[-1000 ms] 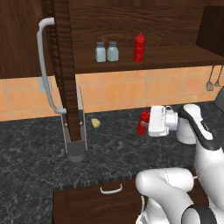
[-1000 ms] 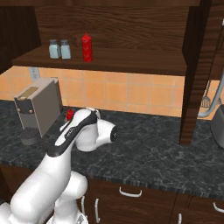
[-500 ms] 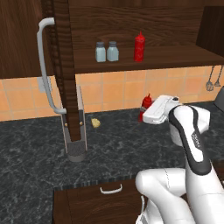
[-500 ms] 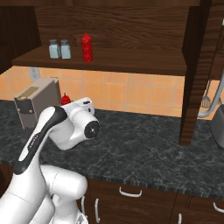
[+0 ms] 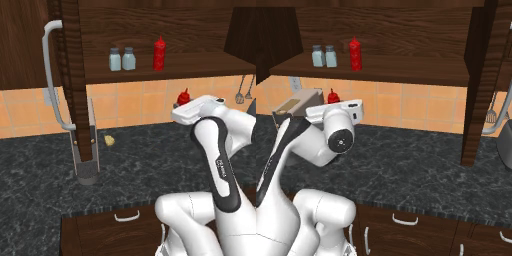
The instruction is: Put the shaker and condiment bottle from the counter next to their counterparts in the cabinet.
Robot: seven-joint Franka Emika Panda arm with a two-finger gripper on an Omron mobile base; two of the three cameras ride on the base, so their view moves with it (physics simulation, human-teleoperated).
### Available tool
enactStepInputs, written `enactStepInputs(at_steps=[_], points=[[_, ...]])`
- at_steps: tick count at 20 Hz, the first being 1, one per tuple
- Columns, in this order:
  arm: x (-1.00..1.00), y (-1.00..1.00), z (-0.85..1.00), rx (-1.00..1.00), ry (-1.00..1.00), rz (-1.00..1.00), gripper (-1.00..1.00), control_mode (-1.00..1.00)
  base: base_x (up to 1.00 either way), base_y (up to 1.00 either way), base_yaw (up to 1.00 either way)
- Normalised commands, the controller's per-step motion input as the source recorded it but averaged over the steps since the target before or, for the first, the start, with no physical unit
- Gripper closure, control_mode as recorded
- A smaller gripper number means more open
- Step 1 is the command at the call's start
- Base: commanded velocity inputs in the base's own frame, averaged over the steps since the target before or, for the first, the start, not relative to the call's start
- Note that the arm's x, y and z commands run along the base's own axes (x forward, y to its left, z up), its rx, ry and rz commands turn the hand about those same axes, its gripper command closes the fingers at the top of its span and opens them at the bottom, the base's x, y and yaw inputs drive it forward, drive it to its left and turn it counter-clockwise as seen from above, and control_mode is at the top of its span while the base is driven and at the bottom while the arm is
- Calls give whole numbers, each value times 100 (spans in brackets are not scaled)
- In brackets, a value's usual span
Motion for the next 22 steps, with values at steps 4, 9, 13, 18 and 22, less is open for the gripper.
enactStepInputs(at_steps=[4, 9, 13, 18, 22], points=[[-15, -40, 64, 0, 0, -14, 100, -100, 0, 0, 0], [-24, -30, 79, 0, 0, -7, 100, -100, 0, 0, 0], [-13, -12, 78, 0, 1, -3, 100, -100, 0, 0, 0], [0, -5, 52, -2, 0, -2, 100, -100, 0, 0, 0], [8, 2, 4, -12, 0, 6, 100, -100, 0, 0, 0]])
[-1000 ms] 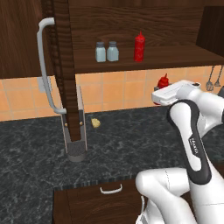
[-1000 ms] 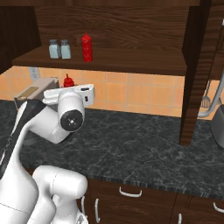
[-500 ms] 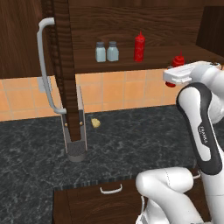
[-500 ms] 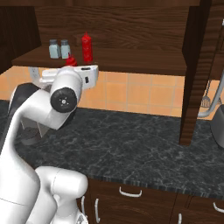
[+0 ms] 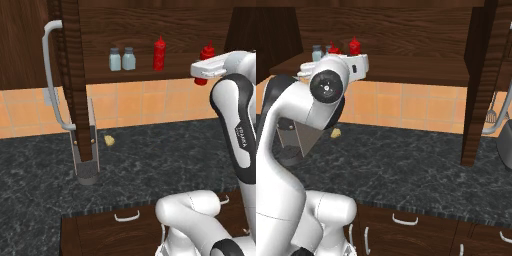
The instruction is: Put the shaker and condiment bottle from the counter next to their counterparts in the cabinet.
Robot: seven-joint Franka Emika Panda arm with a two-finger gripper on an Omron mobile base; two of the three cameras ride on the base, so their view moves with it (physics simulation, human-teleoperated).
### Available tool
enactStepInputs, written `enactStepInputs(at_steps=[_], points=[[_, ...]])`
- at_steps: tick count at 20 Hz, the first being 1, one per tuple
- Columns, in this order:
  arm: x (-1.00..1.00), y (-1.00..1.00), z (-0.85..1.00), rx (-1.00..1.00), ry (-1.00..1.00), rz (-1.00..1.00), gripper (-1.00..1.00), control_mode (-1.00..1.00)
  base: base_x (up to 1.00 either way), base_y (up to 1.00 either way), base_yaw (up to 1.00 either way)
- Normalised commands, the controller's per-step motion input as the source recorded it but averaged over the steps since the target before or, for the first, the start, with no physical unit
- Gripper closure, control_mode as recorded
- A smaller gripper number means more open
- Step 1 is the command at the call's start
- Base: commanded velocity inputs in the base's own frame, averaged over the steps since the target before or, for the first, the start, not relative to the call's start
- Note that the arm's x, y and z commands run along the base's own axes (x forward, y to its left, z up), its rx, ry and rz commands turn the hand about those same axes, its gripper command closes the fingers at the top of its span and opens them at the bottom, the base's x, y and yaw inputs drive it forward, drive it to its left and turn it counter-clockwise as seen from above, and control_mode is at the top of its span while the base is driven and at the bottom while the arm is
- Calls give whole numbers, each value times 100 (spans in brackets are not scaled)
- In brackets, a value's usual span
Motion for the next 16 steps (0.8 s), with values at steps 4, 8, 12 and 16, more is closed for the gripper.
enactStepInputs(at_steps=[4, 8, 12, 16], points=[[12, -1, 19, -1, 0, 0, 100, -100, 0, 0, 0], [6, 0, 1, -1, 0, -2, 100, -100, 0, 0, 0], [10, 0, 0, 0, 0, -3, 100, -100, 0, 0, 0], [19, 0, 0, 0, 0, -5, 100, -100, 0, 0, 0]])
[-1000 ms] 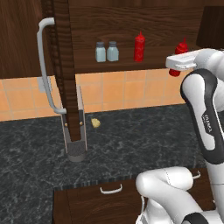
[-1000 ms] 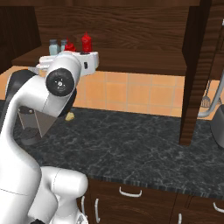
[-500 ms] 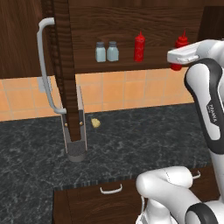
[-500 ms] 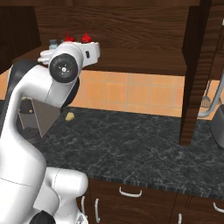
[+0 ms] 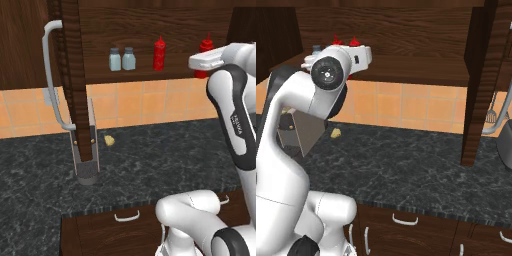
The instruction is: Put the shaker and condiment bottle from the counter next to their counterparts in the cabinet.
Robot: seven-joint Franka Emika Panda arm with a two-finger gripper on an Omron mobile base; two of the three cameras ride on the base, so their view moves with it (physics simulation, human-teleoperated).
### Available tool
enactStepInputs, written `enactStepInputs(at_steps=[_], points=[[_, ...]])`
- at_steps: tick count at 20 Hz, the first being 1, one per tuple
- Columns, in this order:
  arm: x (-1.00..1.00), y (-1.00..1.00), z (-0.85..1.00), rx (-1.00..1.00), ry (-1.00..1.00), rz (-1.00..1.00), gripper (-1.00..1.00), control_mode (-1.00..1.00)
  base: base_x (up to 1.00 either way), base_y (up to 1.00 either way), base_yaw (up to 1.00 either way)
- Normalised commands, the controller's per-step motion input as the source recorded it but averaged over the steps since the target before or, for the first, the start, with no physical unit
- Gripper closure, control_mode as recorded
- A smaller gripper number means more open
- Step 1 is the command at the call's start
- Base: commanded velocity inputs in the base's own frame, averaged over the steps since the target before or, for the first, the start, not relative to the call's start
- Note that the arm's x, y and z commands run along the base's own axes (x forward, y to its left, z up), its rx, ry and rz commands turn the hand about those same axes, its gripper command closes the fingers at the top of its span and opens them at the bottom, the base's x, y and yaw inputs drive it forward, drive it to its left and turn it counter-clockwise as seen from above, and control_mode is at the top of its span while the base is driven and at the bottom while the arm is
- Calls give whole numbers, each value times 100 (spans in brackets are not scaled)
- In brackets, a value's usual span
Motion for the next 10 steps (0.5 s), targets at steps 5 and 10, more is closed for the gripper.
enactStepInputs(at_steps=[5, 10], points=[[19, 0, -4, 0, 0, -3, 100, -100, 0, 0, 0], [20, 0, -18, 0, 0, 0, 100, -100, 0, 0, 0]])
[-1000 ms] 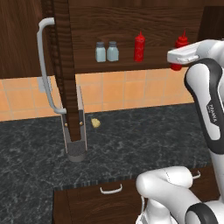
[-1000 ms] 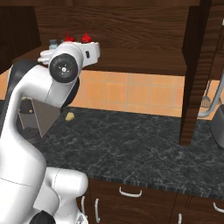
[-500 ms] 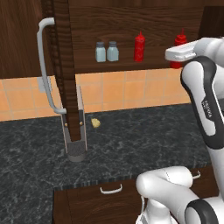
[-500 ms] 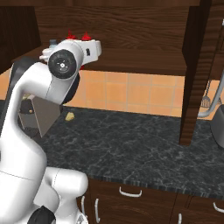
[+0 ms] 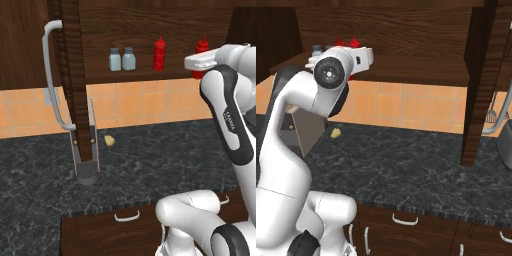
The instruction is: Put the shaker and condiment bottle from the counter next to their counterparts in the cabinet.
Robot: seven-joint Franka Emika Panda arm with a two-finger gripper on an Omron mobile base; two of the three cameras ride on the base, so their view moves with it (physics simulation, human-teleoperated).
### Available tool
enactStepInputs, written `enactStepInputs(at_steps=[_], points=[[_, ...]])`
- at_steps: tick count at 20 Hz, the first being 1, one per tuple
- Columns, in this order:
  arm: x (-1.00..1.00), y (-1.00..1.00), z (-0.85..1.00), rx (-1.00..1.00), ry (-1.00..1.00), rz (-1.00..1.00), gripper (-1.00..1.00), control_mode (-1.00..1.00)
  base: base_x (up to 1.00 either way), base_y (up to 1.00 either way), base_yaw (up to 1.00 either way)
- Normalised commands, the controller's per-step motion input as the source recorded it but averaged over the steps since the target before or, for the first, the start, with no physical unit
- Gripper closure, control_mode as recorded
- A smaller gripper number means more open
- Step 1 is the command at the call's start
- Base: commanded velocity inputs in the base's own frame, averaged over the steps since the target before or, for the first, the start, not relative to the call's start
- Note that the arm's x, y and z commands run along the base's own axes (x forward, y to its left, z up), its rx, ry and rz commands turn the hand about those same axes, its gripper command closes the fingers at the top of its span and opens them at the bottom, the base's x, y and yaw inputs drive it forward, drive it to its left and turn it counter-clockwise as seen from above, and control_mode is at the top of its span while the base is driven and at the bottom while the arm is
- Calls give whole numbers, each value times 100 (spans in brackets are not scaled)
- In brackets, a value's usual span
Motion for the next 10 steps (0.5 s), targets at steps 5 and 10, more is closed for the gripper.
enactStepInputs(at_steps=[5, 10], points=[[30, -2, -7, 0, 0, 0, 100, -100, 0, 0, 0], [37, -3, 0, 0, 0, 0, 100, -100, 0, 0, 0]])
